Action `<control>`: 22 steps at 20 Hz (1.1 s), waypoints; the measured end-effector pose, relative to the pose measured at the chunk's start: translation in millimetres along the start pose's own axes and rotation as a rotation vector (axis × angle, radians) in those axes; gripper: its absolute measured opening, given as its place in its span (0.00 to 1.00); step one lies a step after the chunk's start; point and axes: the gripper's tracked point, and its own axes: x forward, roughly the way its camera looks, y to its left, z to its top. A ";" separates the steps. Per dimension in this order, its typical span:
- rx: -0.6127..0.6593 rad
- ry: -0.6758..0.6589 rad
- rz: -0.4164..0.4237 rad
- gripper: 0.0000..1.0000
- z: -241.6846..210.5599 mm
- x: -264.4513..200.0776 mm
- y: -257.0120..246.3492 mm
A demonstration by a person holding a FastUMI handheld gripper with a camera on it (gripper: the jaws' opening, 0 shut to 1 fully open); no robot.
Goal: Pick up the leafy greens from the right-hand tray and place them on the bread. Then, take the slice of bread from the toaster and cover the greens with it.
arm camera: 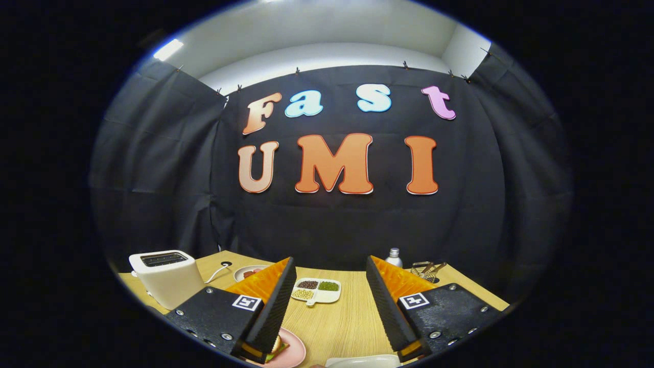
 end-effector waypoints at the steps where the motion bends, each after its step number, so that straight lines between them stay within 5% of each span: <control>1: -0.004 -0.013 0.003 0.84 3.6 -0.3 2.7; 22: -0.005 -0.059 0.048 0.86 11.5 -21.6 39.4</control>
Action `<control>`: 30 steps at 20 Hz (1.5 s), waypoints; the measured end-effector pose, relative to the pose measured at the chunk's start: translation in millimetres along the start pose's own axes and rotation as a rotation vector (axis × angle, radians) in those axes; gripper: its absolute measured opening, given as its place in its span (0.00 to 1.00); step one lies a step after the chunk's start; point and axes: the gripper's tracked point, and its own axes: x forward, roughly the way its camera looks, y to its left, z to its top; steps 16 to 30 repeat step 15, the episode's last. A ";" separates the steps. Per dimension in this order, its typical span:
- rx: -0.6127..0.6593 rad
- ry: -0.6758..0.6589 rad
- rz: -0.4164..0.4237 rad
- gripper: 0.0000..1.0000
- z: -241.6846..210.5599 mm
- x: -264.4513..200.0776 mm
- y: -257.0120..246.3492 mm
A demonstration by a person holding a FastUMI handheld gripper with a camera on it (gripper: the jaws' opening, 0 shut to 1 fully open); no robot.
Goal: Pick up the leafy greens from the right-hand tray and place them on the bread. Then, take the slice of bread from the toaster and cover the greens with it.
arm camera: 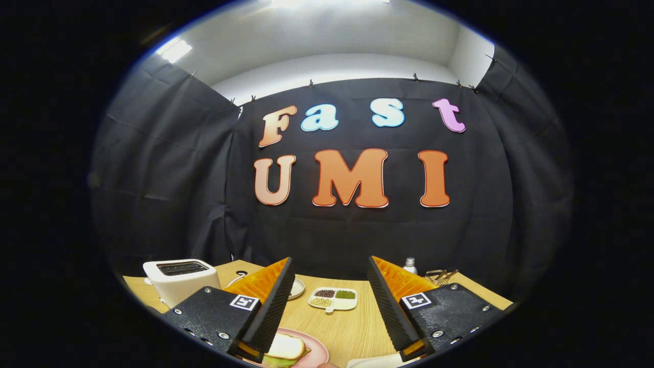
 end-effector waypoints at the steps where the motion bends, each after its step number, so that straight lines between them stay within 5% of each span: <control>1: -0.002 -0.004 0.000 0.86 0.5 -0.2 -0.8; 30: 0.028 -0.066 0.034 0.86 11.9 -11.1 -0.3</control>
